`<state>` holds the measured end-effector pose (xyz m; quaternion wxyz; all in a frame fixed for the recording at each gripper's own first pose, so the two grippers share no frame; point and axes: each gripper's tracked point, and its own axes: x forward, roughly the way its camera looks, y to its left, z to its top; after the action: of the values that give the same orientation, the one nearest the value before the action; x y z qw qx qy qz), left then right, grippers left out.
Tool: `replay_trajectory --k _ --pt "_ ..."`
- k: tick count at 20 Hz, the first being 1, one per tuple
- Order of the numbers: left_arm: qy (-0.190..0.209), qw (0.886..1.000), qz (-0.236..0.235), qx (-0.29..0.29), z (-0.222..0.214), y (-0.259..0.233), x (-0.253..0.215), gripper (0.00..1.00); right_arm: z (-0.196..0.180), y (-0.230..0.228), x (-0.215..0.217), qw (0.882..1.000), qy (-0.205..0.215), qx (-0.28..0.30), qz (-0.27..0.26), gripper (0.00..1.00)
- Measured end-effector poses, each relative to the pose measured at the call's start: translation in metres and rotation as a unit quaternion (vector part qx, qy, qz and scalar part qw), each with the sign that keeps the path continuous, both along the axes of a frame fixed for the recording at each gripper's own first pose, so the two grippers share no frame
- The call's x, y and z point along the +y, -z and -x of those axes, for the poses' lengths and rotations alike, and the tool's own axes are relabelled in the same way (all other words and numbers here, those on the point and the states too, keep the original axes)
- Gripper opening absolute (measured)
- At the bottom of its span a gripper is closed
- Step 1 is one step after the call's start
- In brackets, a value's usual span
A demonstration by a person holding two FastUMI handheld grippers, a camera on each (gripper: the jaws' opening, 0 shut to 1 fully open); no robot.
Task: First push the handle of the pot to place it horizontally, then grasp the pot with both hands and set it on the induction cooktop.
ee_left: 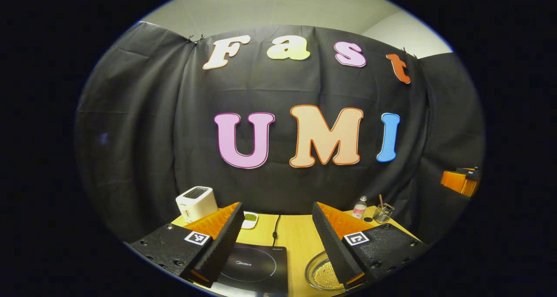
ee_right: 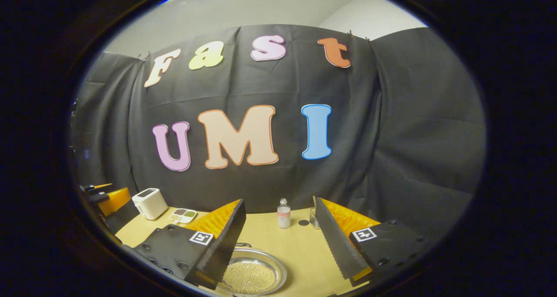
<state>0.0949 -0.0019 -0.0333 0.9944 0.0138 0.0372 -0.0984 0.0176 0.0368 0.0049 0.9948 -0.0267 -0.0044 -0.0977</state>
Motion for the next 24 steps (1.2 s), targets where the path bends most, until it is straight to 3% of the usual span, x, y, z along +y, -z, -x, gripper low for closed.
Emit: replay_trajectory --k 1,2,3,4,5,6,7,9,11,12,13,16,17,19,22,23,24 --pt "0.007 1.0 0.004 0.004 -0.001 0.002 0.0 0.93 0.0 0.002 0.003 1.0 0.003 0.002 0.003 0.99" --pt "0.012 1.0 0.004 0.007 -0.001 0.004 0.004 0.96 0.001 0.004 0.007 1.0 0.004 0.004 0.004 0.99" --pt "0.015 1.0 0.001 0.008 -0.002 0.005 0.007 0.96 0.001 0.006 0.013 1.0 0.003 0.006 0.003 0.92" --pt "0.017 1.0 0.0 0.008 -0.004 0.007 0.01 0.93 0.002 0.01 0.018 1.0 0.002 0.009 0.003 0.92" --pt "0.018 1.0 -0.001 0.009 -0.005 0.008 0.014 0.96 0.002 0.014 0.024 1.0 0.001 0.015 0.006 1.0" --pt "0.019 1.0 0.0 0.012 -0.005 0.011 0.017 0.92 0.003 0.018 0.029 1.0 -0.001 0.02 0.01 0.96" --pt "0.019 1.0 0.001 0.014 -0.005 0.012 0.021 0.96 0.004 0.022 0.034 1.0 -0.003 0.026 0.014 0.92" --pt "0.017 1.0 0.003 0.017 -0.007 0.016 0.029 0.94 0.006 0.031 0.045 0.999 -0.007 0.036 0.016 0.92" --pt "0.015 1.0 0.006 0.018 -0.007 0.019 0.037 0.93 0.009 0.043 0.056 0.999 -0.015 0.05 0.016 0.68" --pt "0.013 1.0 0.007 0.02 -0.006 0.021 0.042 0.93 0.01 0.051 0.061 0.998 -0.018 0.059 0.019 0.67" --pt "0.012 1.0 0.008 0.021 -0.006 0.022 0.046 0.93 0.009 0.055 0.06 0.998 -0.013 0.064 0.024 0.83" --pt "0.001 1.0 0.003 0.026 -0.006 0.028 0.062 0.96 0.017 0.069 0.071 0.996 -0.004 0.081 0.037 0.34" --pt "-0.003 1.0 0.0 0.027 -0.006 0.028 0.069 0.92 0.018 0.072 0.074 0.996 -0.004 0.083 0.044 0.34" --pt "-0.007 1.0 -0.002 0.029 -0.007 0.03 0.076 0.96 0.02 0.082 0.09 0.995 -0.019 0.091 0.045 0.4" --pt "-0.015 1.0 -0.003 0.026 -0.008 0.033 0.091 0.96 0.026 0.104 0.112 0.991 -0.047 0.119 0.051 0.4" --pt "-0.018 0.999 -0.004 0.027 -0.008 0.033 0.095 0.96 0.012 0.109 0.108 0.991 -0.026 0.126 0.049 0.41" --pt "-0.021 0.999 -0.005 0.028 -0.007 0.034 0.099 0.96 0.021 0.123 0.116 0.989 -0.042 0.137 0.034 0.21"
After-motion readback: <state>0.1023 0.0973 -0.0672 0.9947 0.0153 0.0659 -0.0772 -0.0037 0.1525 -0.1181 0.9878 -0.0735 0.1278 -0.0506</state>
